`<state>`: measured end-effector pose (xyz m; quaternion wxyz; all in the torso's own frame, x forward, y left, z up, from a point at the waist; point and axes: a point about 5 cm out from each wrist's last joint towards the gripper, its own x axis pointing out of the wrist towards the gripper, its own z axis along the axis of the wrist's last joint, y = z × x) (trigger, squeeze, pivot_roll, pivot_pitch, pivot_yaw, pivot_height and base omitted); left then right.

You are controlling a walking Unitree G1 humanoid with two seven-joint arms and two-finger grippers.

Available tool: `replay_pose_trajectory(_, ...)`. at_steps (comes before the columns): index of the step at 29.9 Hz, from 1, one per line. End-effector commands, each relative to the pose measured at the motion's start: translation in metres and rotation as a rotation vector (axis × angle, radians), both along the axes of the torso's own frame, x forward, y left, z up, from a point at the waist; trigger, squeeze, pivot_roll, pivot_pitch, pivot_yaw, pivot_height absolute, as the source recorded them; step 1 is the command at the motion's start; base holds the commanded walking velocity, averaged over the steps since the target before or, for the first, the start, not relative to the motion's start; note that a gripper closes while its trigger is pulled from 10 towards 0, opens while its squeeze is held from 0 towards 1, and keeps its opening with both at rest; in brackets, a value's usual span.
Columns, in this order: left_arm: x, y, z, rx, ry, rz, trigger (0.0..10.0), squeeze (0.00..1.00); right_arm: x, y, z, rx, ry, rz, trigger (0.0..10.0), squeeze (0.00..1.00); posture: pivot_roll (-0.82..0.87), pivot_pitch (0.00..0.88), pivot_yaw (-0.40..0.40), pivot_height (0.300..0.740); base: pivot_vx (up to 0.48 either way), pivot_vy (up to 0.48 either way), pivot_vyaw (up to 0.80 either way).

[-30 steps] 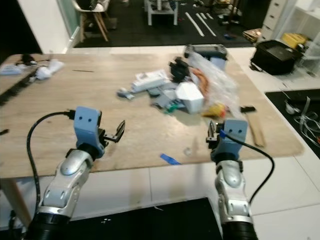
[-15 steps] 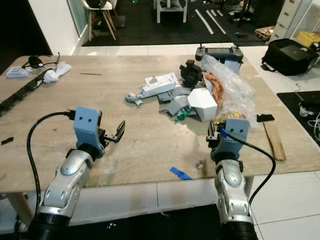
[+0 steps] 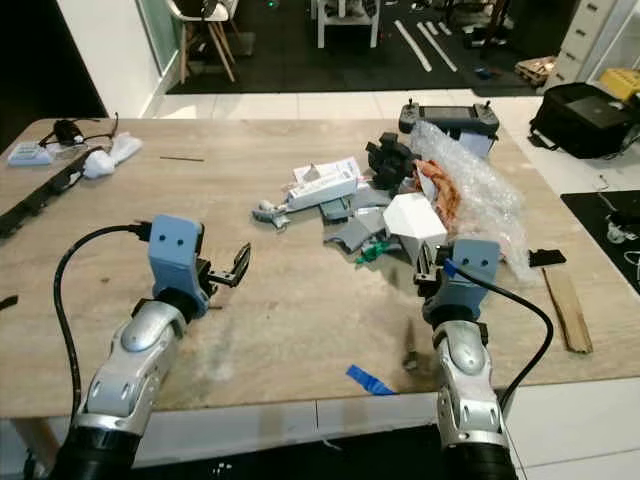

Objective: Picking trash to rubbish bin

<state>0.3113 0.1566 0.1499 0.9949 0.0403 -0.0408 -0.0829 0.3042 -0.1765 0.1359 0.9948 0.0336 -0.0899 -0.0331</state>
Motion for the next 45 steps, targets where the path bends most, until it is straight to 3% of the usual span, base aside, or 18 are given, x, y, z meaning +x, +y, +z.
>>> replay_pose_trajectory(1, -0.001, 0.004, -0.003, 0.013, 0.017, 0.01, 10.0, 0.0, -0.001, 0.0, -0.004, 0.01, 0.022, 0.008, 10.0, 0.0, -0.06, 0.117, 0.009, 0.74, 0.296, 0.0, 0.0)
replay_pose_trajectory(11, -0.002, 0.003, -0.003, 0.021, 0.015, -0.001, 10.0, 0.0, -0.004, 0.01, -0.013, 0.029, 0.069, 0.087, 10.0, 0.0, -0.06, 0.123, 0.009, 0.74, 0.236, 0.0, 0.0)
replay_pose_trajectory(16, -0.005, 0.003, -0.001, -0.028, 0.006, -0.027, 10.0, 0.0, -0.006, 0.018, -0.019, 0.058, 0.096, 0.143, 10.0, 0.0, -0.06, 0.127, 0.009, 0.74, 0.0, 0.0, 0.0)
replay_pose_trajectory(17, -0.006, 0.003, 0.001, -0.049, 0.0, -0.049, 10.0, 0.14, -0.005, 0.019, -0.021, 0.055, 0.101, 0.15, 10.0, 0.0, -0.06, 0.131, 0.011, 0.74, 0.0, 0.0, 0.0)
replay_pose_trajectory(18, -0.009, -0.002, 0.004, -0.06, -0.017, -0.12, 10.0, 1.0, -0.005, 0.02, -0.021, 0.05, 0.104, 0.159, 10.0, 0.0, -0.06, 0.134, 0.008, 0.74, 0.0, 0.0, 0.0)
replay_pose_trajectory(25, -0.029, -0.027, 0.009, 0.031, -0.062, -0.444, 10.0, 1.0, -0.001, 0.024, -0.022, 0.01, 0.117, 0.218, 10.0, 0.0, -0.05, 0.136, 0.011, 0.74, 0.0, 0.0, 0.0)
replay_pose_trajectory(31, -0.036, -0.041, 0.013, 0.042, -0.073, -0.551, 10.0, 1.0, 0.0, 0.023, -0.022, -0.009, 0.115, 0.215, 10.0, 0.0, -0.05, 0.134, 0.016, 0.74, 0.0, 0.0, 0.0)
replay_pose_trajectory(37, -0.039, -0.047, 0.013, 0.05, -0.07, -0.592, 10.0, 1.0, 0.002, 0.018, -0.022, -0.039, 0.12, 0.174, 10.0, 0.0, -0.05, 0.135, 0.018, 0.74, 0.0, 0.0, 0.0)
replay_pose_trajectory(38, -0.041, -0.05, 0.013, 0.041, -0.063, -0.612, 10.0, 0.2, 0.002, 0.015, -0.023, -0.038, 0.127, 0.148, 10.0, 0.0, -0.05, 0.135, 0.018, 0.74, 0.0, 0.0, 0.0)
replay_pose_trajectory(39, -0.041, -0.05, 0.013, 0.041, -0.063, -0.612, 10.0, 0.2, 0.002, 0.015, -0.023, -0.038, 0.127, 0.148, 10.0, 0.0, -0.05, 0.135, 0.018, 0.74, 0.0, 0.0, 0.0)
replay_pose_trajectory(40, -0.043, -0.053, 0.013, 0.033, -0.057, -0.637, 10.0, 0.0, 0.002, 0.012, -0.024, -0.042, 0.138, 0.128, 10.0, 0.0, -0.05, 0.135, 0.018, 0.74, 0.0, 0.0, 0.0)
replay_pose_trajectory(45, -0.048, -0.057, 0.011, 0.016, -0.023, -0.706, 10.0, 0.0, 0.004, 0.005, -0.031, -0.05, 0.157, 0.102, 10.0, 0.0, -0.05, 0.128, 0.022, 0.74, 0.0, 0.0, 0.0)
